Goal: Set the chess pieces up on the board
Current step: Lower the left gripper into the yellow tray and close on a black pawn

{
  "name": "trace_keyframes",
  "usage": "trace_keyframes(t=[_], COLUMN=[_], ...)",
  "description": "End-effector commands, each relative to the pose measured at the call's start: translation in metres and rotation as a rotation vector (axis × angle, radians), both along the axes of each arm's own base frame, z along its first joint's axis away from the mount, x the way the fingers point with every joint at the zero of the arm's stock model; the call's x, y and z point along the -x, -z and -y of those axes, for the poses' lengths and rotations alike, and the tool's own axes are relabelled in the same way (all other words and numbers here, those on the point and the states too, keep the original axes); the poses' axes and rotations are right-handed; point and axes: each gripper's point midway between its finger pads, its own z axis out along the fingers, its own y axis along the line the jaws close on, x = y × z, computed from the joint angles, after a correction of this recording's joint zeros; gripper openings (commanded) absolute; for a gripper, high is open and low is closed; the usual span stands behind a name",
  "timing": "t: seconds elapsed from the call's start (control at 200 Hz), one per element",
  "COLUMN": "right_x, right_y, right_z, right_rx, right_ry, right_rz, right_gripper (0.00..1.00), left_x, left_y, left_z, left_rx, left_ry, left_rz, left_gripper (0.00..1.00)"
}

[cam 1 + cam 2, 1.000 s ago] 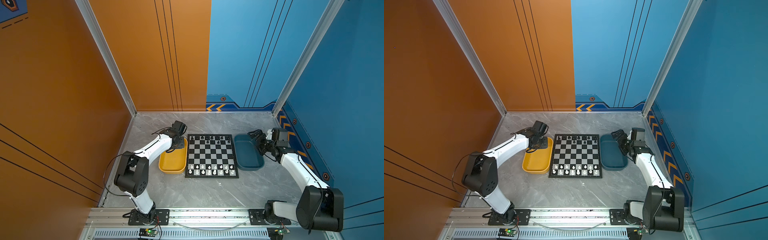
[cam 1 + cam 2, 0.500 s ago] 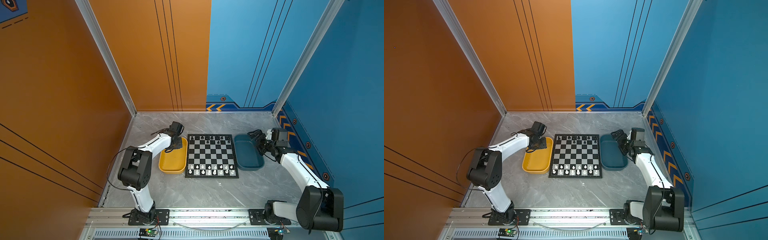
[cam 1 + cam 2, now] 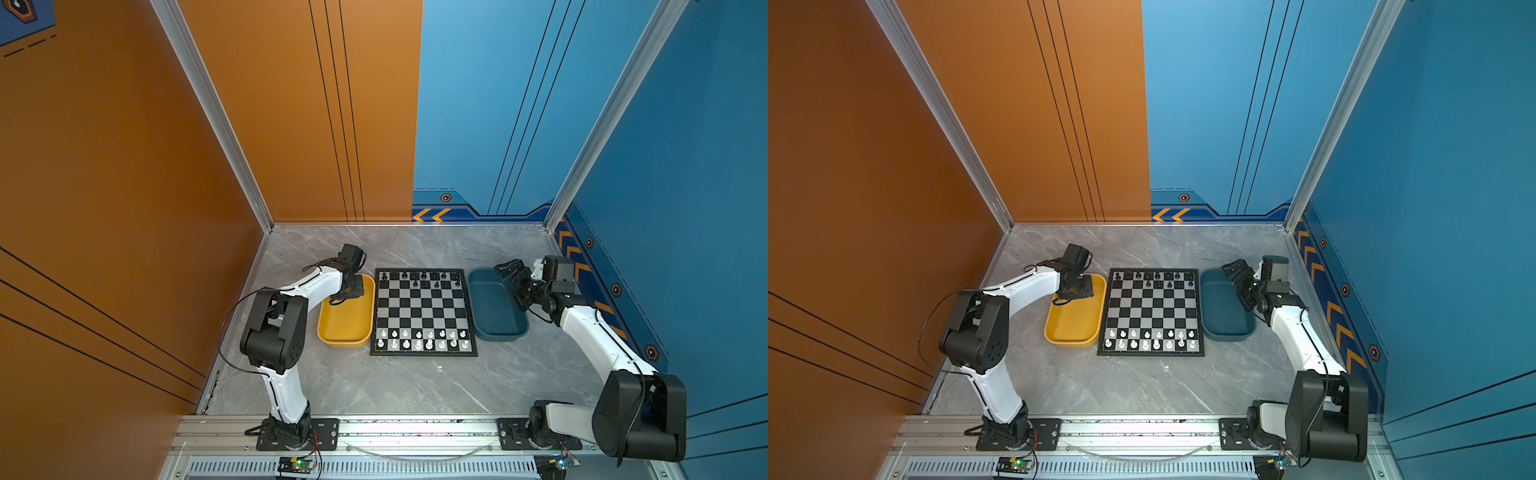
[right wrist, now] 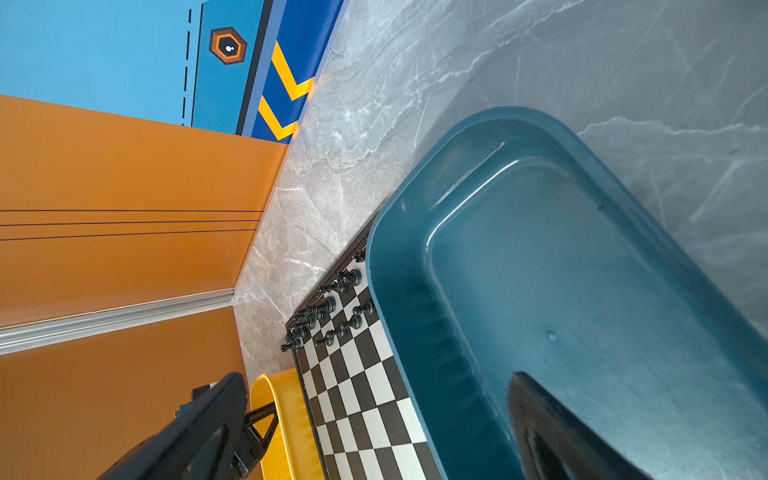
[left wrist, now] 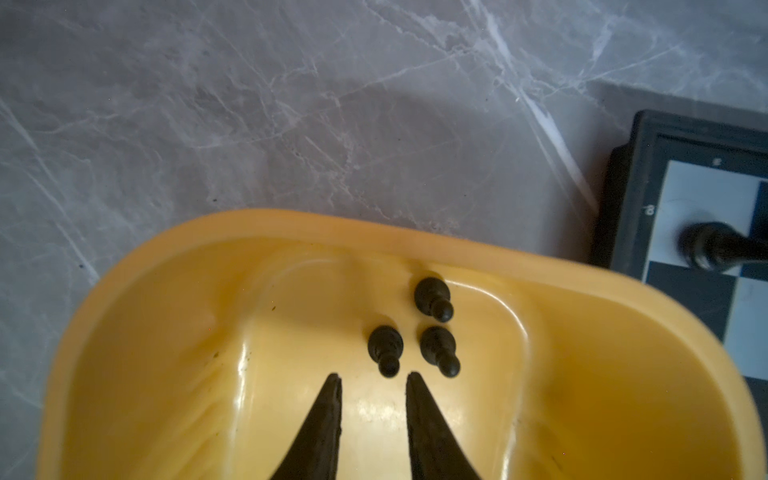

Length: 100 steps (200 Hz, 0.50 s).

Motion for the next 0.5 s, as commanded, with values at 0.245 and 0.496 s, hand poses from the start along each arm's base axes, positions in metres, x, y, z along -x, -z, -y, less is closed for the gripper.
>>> trace_keyframes(t=[0.245,0.496], right_x=[-0.0051,-0.0057], right_y=[-0.0061,-0.0063], right_z=[-0.0029,-0.0033], right_rx=[0.014,0.015], right_ry=[-0.012,-0.014], right_rz=[0.006,0.007], right_gripper=[1.00,1.00], left_x=[-0.0020,-0.0045], left_y=[0.0152,0.0195], left_z=[-0.0018,-0.0001], left_rx=[0.021,0.029], left_ry=[-0.017,-0.014], left_rz=[-0.033,-0.038], left_gripper=[0.27,0.26])
